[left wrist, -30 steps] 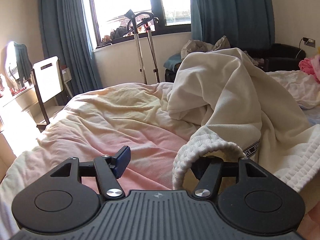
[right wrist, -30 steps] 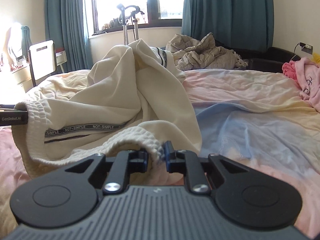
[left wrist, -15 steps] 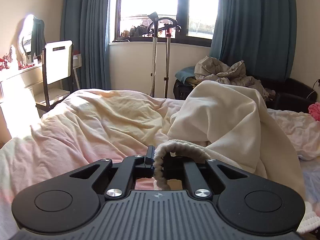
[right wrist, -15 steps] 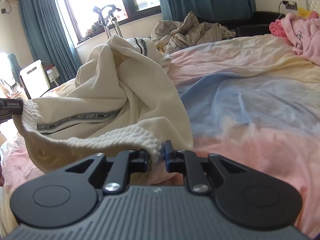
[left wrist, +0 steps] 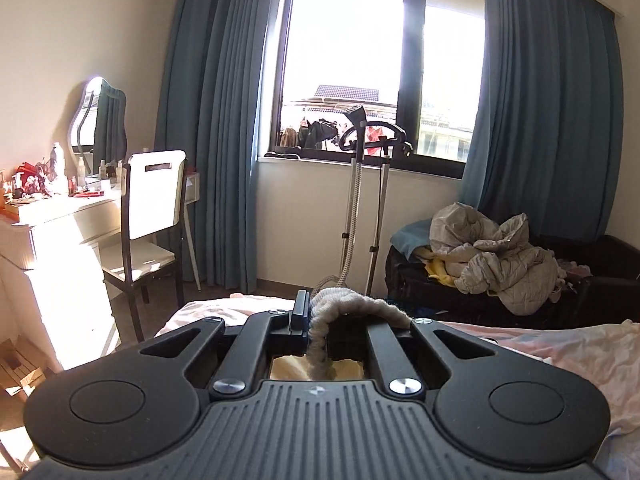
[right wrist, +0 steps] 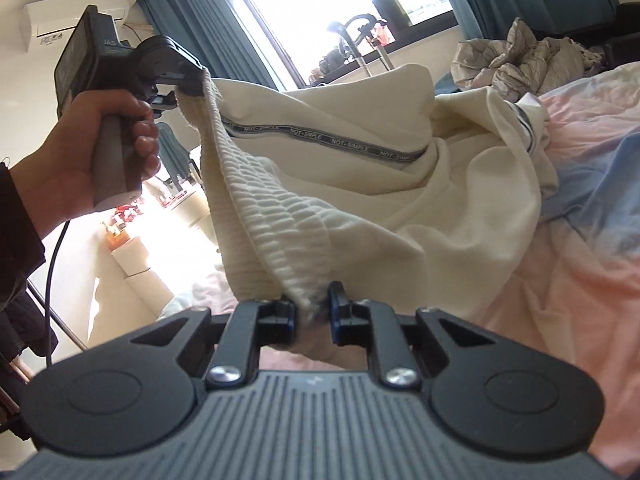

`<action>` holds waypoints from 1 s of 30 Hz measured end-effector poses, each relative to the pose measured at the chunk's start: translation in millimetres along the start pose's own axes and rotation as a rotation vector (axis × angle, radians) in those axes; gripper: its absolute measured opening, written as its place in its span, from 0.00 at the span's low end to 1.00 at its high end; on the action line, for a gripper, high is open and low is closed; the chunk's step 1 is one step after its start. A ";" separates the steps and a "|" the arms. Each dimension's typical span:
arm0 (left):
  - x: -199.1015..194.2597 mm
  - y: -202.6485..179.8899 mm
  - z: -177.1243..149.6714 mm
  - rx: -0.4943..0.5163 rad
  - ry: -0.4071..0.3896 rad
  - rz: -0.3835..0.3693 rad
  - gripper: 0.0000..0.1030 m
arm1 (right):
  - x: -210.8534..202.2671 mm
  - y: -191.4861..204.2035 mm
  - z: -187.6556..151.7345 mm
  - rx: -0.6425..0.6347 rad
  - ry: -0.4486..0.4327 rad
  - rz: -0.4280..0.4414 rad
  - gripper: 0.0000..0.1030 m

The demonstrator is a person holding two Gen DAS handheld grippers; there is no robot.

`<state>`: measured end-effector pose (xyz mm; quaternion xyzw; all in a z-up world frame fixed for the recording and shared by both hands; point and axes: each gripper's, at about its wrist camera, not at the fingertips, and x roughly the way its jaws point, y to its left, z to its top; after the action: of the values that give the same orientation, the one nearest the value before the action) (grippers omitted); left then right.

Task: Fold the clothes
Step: 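Grasp the second cuff with the right gripper and lift the pant leg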

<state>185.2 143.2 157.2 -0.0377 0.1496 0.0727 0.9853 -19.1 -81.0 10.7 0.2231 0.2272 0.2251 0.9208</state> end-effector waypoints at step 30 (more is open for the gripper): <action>95.3 146.8 -70.3 -0.010 0.163 0.338 0.68 | 145.7 76.0 1.9 -0.271 0.173 0.168 0.51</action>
<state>232.2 293.8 53.9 -0.0226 0.2330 0.2346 0.9435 73.9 54.4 4.8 0.0950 0.2539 0.3484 0.8973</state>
